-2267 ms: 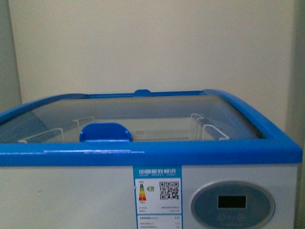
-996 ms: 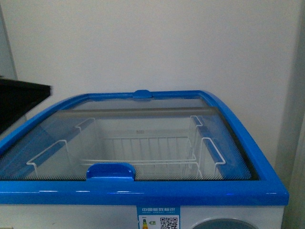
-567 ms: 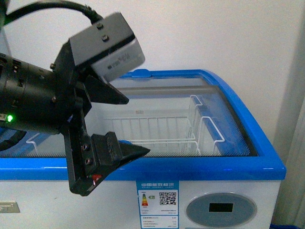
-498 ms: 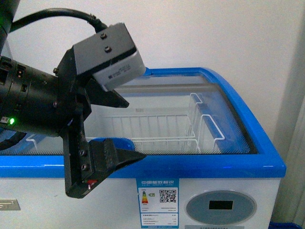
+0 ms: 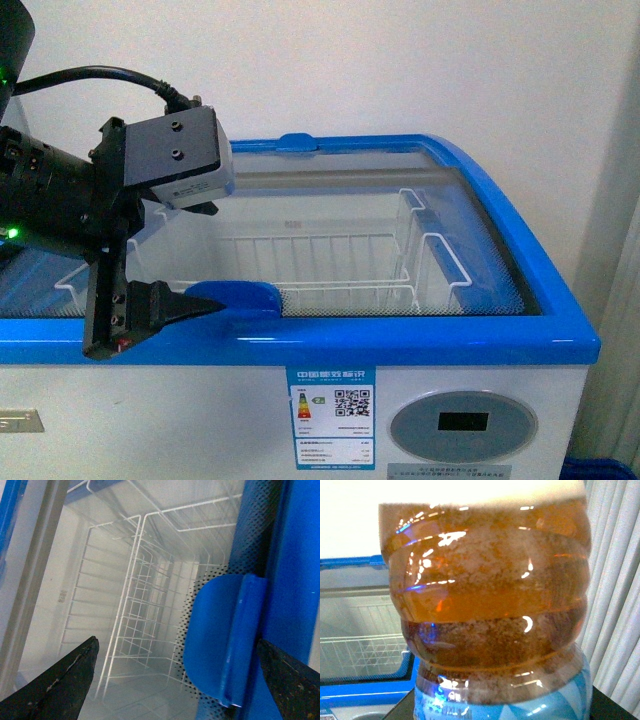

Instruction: Put drink in fridge

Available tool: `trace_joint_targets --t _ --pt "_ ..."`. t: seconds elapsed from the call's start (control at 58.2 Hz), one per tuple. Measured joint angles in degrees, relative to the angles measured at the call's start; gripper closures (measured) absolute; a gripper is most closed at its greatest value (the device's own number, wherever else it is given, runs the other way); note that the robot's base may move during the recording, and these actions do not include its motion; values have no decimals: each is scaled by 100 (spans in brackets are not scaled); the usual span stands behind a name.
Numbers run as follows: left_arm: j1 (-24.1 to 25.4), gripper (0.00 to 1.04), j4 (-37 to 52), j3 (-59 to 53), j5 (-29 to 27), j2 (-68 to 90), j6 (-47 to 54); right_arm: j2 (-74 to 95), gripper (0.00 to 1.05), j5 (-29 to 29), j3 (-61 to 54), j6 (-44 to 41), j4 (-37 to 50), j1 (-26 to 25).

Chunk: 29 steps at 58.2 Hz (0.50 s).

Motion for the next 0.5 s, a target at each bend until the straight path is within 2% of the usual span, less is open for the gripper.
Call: trace_joint_targets --t 0.498 --pt "94 8 -286 1134 332 949 170 0 64 2 0 0 0 0"
